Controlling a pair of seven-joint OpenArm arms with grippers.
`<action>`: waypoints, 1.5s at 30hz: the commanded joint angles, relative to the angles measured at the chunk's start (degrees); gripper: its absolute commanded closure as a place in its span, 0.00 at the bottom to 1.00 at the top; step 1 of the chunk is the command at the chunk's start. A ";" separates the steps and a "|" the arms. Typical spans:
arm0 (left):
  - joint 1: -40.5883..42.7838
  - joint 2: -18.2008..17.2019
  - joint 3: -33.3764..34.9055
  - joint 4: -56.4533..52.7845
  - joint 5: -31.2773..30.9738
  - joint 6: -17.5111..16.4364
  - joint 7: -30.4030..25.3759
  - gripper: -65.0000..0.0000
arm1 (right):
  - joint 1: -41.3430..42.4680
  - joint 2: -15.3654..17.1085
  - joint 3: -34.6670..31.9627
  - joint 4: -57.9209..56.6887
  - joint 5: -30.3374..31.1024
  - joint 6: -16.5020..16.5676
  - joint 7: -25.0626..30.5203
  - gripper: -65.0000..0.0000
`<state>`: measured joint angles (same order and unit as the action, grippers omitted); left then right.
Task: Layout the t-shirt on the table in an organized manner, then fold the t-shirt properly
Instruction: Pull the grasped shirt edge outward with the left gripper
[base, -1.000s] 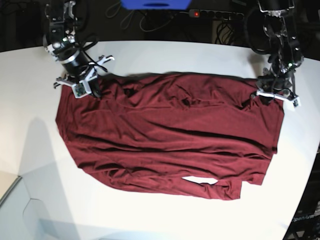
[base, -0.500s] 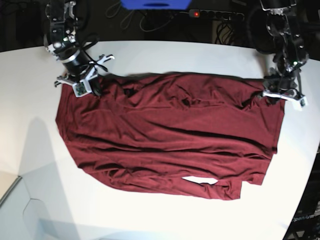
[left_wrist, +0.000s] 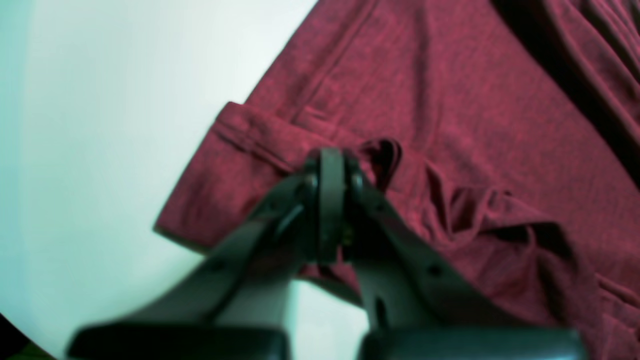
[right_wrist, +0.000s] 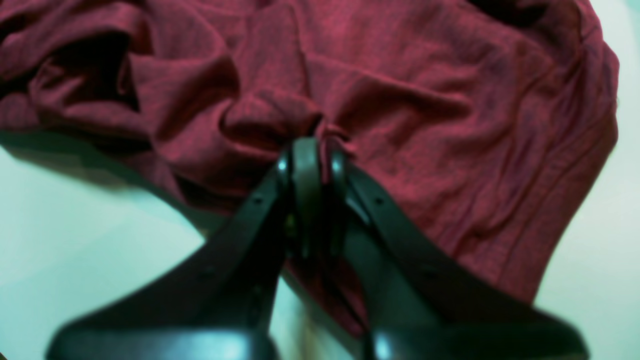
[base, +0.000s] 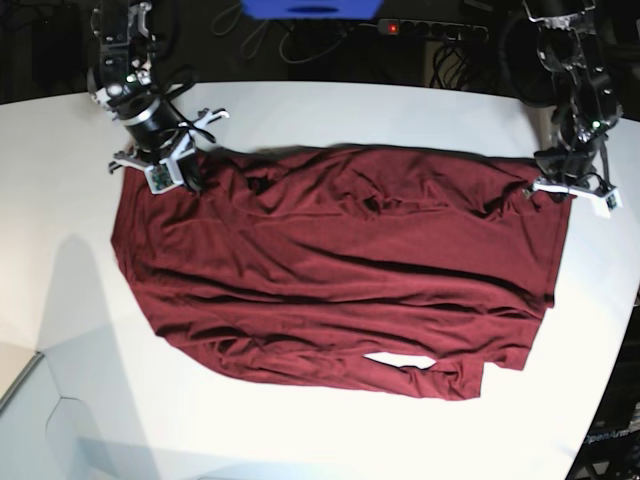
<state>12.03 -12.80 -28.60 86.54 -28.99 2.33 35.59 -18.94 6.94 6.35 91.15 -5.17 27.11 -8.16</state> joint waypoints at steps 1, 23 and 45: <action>-0.47 -0.70 -0.19 0.89 -0.15 -0.17 -1.18 1.00 | 0.17 0.40 0.11 0.85 0.73 -0.43 1.53 1.00; -1.18 2.12 -0.02 4.58 -0.15 0.18 -0.39 0.79 | 0.17 0.40 0.11 0.85 0.55 -0.43 1.53 1.00; -3.20 1.76 5.17 -0.61 -0.15 -0.17 -1.00 0.54 | 0.17 0.40 0.11 0.85 0.55 -0.43 1.53 1.00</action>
<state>9.47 -10.46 -23.14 85.23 -28.95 2.35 35.46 -18.96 6.94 6.35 91.15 -5.19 27.11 -8.14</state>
